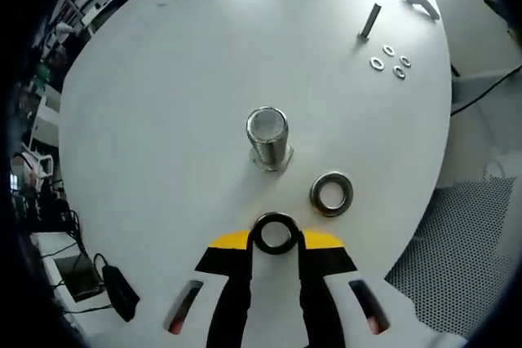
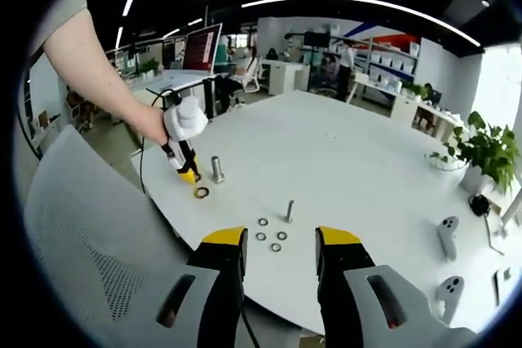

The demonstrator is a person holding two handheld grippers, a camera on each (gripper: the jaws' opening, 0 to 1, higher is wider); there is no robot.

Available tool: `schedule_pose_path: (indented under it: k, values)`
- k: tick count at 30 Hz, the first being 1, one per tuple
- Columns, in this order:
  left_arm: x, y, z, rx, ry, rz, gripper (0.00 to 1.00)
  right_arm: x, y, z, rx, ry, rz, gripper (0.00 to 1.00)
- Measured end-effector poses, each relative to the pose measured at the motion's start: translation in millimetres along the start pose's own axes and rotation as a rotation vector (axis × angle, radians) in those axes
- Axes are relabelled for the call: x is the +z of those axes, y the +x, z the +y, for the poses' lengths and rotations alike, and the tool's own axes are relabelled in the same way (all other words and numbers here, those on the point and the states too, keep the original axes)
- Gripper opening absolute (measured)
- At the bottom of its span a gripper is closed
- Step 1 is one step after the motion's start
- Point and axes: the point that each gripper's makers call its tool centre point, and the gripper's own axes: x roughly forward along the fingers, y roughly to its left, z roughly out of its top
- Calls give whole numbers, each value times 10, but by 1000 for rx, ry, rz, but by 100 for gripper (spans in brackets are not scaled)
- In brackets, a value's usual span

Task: Place the washer onto the threaded stud by aligning its center hole with the stud, sliding it down to the base, and recovering from edge contact or off-axis alignment until the washer reaches the visible bottom stop.

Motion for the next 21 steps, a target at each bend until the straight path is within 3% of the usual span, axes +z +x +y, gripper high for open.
schedule_pose_path:
  k: [10, 17, 21]
  values:
    - [97, -157, -79, -3, 72, -31, 19, 3, 0, -3, -1, 1, -1, 35]
    - [240, -334, -152, 2, 193, -57, 19, 1, 4, 22, 8, -7, 1, 35]
    - [312, -412, -144, 11, 212, -73, 19, 3, 3, 17, 7, -3, 0, 35]
